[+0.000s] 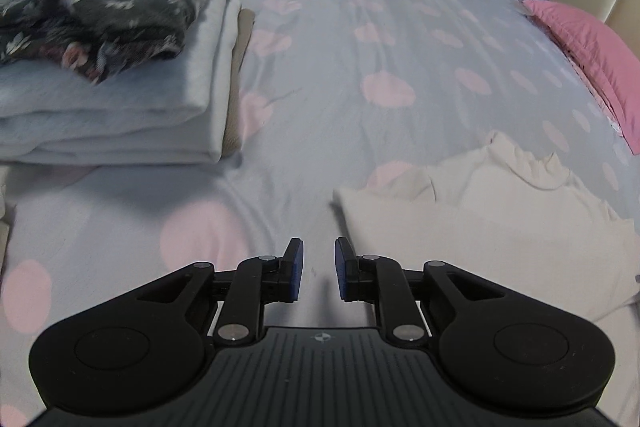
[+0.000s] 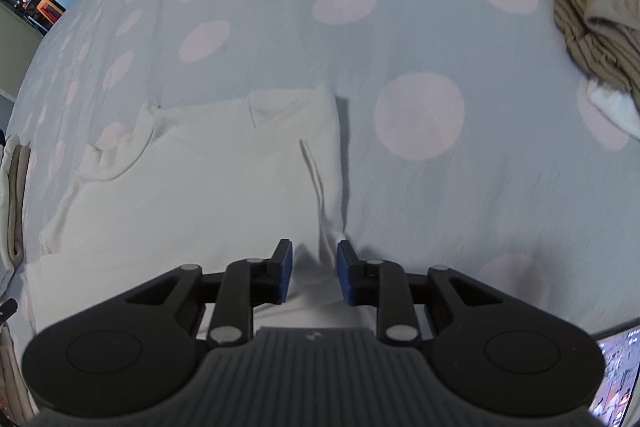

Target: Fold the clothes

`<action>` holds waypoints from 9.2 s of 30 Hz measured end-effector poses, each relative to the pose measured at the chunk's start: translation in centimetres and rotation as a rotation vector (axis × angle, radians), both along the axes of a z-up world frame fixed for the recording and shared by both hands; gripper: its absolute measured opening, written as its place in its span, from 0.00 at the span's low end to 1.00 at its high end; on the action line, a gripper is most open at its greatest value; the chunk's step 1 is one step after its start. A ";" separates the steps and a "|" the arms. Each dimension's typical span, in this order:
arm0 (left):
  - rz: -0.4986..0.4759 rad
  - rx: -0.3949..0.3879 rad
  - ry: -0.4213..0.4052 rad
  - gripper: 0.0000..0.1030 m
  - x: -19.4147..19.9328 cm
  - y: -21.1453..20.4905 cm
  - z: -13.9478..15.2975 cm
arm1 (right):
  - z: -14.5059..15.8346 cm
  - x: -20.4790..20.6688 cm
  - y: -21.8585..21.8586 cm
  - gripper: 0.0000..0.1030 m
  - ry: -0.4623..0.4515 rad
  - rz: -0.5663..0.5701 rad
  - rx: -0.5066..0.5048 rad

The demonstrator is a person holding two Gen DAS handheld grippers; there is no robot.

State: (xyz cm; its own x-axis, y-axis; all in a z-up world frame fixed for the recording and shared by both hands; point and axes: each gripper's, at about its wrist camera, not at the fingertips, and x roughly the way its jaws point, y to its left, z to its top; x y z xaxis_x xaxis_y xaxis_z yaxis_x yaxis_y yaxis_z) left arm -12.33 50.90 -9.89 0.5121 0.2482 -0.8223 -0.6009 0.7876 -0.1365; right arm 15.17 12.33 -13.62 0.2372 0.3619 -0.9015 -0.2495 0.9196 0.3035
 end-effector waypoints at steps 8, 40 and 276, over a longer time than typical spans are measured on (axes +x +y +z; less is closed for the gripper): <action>-0.107 0.023 0.021 0.19 -1.1 -2.3 0.2 | 3.4 -0.9 0.2 0.03 -0.134 -0.005 0.035; -0.403 0.204 0.200 0.06 -0.9 -7.8 -2.6 | 1.9 -0.5 -2.0 0.02 -0.158 -0.076 -0.108; -0.329 0.423 0.159 0.05 12.3 -4.3 1.6 | 2.7 -2.0 11.4 0.05 -0.862 0.664 -0.494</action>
